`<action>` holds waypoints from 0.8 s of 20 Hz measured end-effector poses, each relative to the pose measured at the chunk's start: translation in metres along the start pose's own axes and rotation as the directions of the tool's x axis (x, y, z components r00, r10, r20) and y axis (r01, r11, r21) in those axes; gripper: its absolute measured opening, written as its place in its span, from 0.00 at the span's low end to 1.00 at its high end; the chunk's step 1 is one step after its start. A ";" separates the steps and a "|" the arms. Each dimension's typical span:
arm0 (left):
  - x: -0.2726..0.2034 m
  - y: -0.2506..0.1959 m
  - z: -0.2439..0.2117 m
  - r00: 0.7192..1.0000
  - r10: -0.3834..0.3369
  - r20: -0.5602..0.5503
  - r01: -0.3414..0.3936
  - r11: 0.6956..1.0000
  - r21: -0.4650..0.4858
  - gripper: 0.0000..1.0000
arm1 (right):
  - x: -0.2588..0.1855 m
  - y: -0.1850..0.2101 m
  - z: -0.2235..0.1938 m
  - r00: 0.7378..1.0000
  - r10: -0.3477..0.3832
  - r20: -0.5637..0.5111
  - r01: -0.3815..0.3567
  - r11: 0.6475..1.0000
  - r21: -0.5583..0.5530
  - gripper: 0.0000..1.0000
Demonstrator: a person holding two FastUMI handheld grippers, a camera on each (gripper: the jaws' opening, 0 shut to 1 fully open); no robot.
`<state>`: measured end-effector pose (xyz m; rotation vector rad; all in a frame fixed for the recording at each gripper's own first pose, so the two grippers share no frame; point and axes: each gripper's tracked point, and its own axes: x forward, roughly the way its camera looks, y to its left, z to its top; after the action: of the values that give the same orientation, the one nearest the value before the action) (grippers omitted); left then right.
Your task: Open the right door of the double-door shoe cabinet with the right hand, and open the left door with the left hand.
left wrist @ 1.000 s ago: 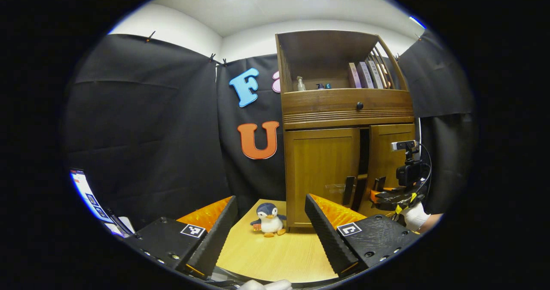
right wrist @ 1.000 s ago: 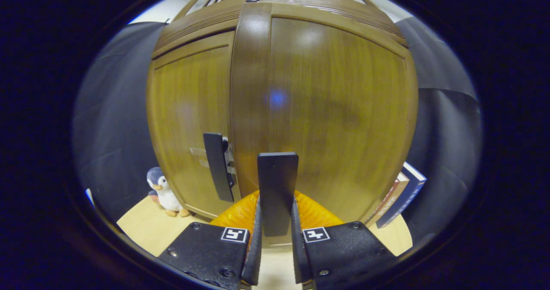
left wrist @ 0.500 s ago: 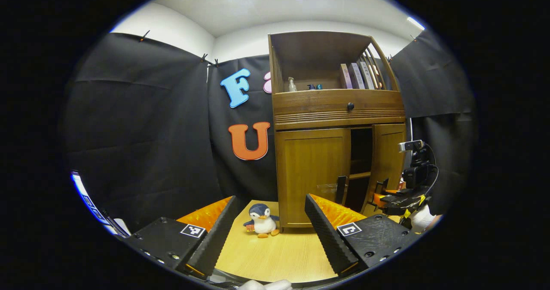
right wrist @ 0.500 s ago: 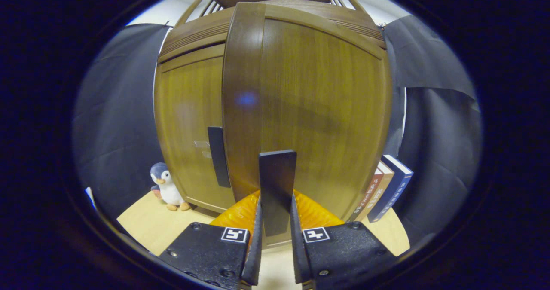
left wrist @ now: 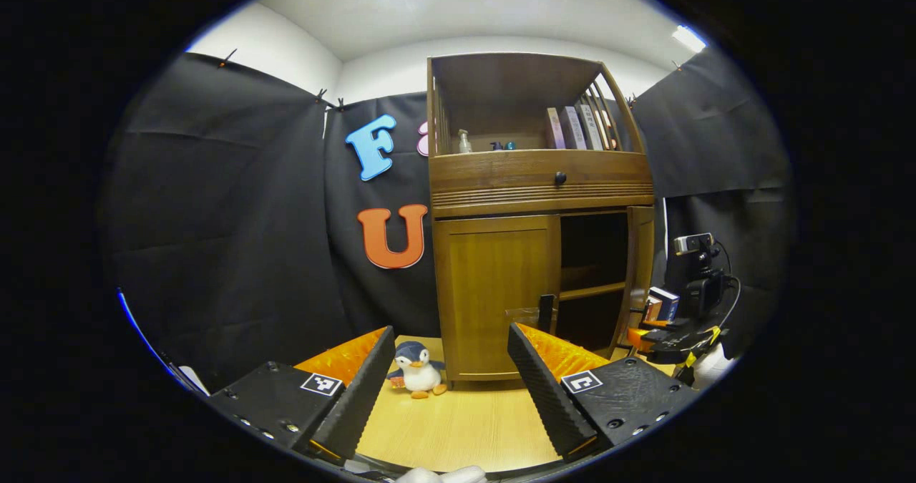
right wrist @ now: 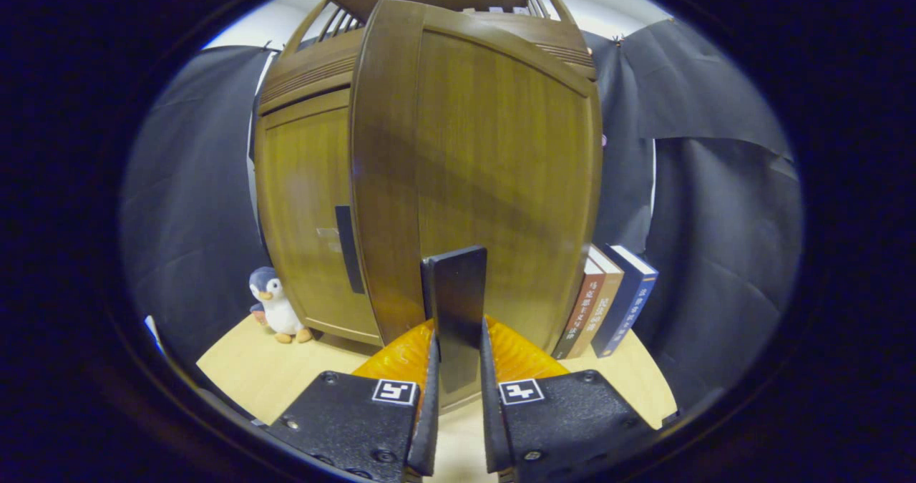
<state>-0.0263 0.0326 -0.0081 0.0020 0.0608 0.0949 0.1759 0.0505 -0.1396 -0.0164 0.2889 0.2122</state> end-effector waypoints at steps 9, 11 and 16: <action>0.005 -0.021 -0.001 0.996 -0.086 0.005 0.086 0.996 0.013 0.95 | -0.032 -0.043 -0.011 0.996 -0.091 0.004 0.090 0.995 0.041 0.23; 0.005 -0.024 -0.002 0.995 -0.101 0.006 0.101 0.995 0.013 0.95 | -0.036 -0.052 -0.012 0.994 -0.108 0.005 0.108 0.993 0.052 0.21; 0.006 -0.033 -0.004 0.990 -0.143 0.005 0.143 0.990 0.008 0.95 | -0.048 -0.078 -0.015 0.989 -0.146 0.000 0.145 0.986 0.075 0.16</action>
<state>-0.0174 0.0002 -0.0126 0.0055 0.0559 -0.0489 0.1436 -0.0366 -0.1413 0.0373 0.2889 0.0559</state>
